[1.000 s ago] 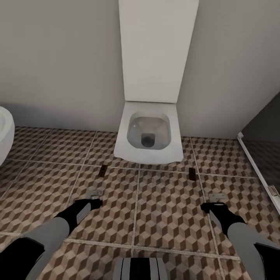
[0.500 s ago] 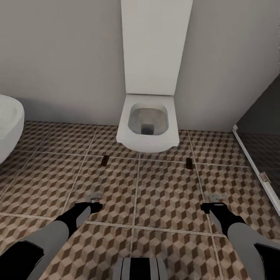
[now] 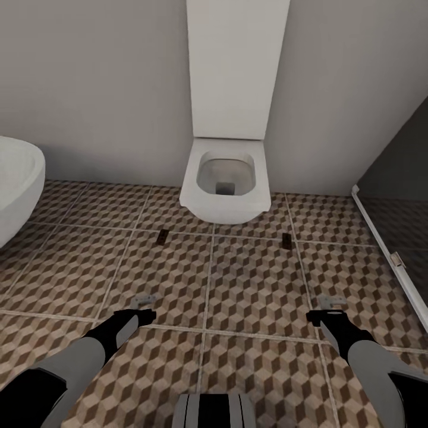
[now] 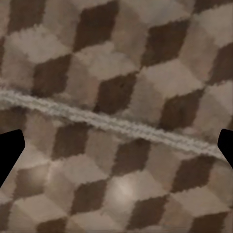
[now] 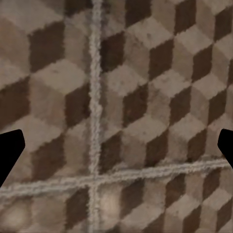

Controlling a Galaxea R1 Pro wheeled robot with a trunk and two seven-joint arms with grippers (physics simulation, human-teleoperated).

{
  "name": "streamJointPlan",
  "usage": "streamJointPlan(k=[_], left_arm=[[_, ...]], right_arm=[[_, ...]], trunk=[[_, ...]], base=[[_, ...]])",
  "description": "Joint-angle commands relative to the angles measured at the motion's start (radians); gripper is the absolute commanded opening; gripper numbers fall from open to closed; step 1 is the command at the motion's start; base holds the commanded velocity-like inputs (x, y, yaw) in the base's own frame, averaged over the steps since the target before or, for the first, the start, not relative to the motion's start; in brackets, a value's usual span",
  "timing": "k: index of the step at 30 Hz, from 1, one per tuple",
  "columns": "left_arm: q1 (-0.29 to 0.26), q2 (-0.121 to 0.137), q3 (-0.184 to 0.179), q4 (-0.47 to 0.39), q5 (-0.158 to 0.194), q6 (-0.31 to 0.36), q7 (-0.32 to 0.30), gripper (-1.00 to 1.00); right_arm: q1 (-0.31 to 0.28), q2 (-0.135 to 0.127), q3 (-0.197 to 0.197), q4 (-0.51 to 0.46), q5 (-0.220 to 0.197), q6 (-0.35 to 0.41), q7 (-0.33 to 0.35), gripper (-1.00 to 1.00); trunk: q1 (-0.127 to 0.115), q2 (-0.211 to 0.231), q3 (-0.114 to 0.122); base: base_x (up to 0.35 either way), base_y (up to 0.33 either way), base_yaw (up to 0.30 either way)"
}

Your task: Take the four mousetraps from the cabinet in the bathroom and place them on the bathroom floor. Make sure all four end up on the same floor surface, and ensure that at least two of them are either under or directly next to the same bathroom sink.

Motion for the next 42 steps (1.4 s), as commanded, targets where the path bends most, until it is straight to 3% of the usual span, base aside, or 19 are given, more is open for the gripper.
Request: streamJointPlan(k=[1, 28, 42], left_arm=[[0.000, 0.001, -0.008, -0.003, 0.010, 0.005, 0.007, 1.00], [0.000, 0.001, -0.007, -0.004, 0.012, 0.005, 0.006, 1.00], [0.000, 0.001, -0.007, -0.005, 0.012, 0.005, 0.006, 1.00]], right_arm=[[0.000, 0.001, -0.006, -0.002, 0.010, 0.006, 0.000, 1.00], [0.000, 0.001, -0.006, -0.002, 0.010, 0.007, 0.001, 1.00], [0.000, 0.001, -0.006, -0.001, 0.009, 0.007, 0.002, 1.00]], trunk=[[0.000, 0.000, -0.001], [0.000, 0.000, -0.001], [-0.007, 0.003, 0.054]], base=[[-0.014, 0.000, 0.000], [-0.002, 0.000, 0.000], [0.000, 0.000, 0.000]])
